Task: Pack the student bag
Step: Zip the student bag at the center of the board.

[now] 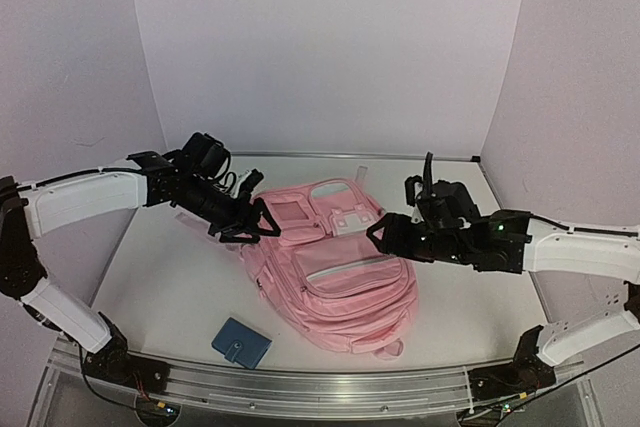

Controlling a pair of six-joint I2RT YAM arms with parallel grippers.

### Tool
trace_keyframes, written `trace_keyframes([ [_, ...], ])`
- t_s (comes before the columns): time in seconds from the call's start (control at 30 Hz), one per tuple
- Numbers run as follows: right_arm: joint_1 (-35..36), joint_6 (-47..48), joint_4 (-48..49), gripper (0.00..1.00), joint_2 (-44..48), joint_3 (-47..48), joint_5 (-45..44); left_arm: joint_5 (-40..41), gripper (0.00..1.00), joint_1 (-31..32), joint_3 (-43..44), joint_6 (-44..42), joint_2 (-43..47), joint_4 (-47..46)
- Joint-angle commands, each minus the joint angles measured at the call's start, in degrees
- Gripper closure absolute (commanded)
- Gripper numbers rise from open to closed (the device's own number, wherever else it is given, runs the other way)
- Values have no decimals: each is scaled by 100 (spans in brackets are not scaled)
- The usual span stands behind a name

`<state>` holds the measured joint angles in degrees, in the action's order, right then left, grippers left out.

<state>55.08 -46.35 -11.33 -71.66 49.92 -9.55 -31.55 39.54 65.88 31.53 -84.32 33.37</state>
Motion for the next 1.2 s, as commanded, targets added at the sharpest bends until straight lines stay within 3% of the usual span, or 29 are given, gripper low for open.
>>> trace_keyframes([
  [0.0, 835, -559, -301, 43, -265, 529, -38, 334, 33, -618, -658, 141, 153, 54],
  [0.33, 2358, -1363, -458, 56, -1768, 1606, -411, -22, 32, -817, -1357, 986, -53, -2065],
  [0.67, 2613, -1950, -1289, 67, -2850, 2386, -1378, -54, 35, -824, -1191, 941, -702, -2414],
  [0.73, 2613, -2035, -1477, 67, -2951, 2477, -1604, -122, 43, -820, -1154, 953, -830, -2552],
  [1.03, 2613, -2002, -1874, 72, -3559, 3022, -2039, -525, 99, -816, -1224, 1266, -1079, -3262],
  [1.17, 2611, -2231, -1989, 71, -3707, 3076, -2367, -615, 100, -816, -1305, 1358, -832, -3541],
])
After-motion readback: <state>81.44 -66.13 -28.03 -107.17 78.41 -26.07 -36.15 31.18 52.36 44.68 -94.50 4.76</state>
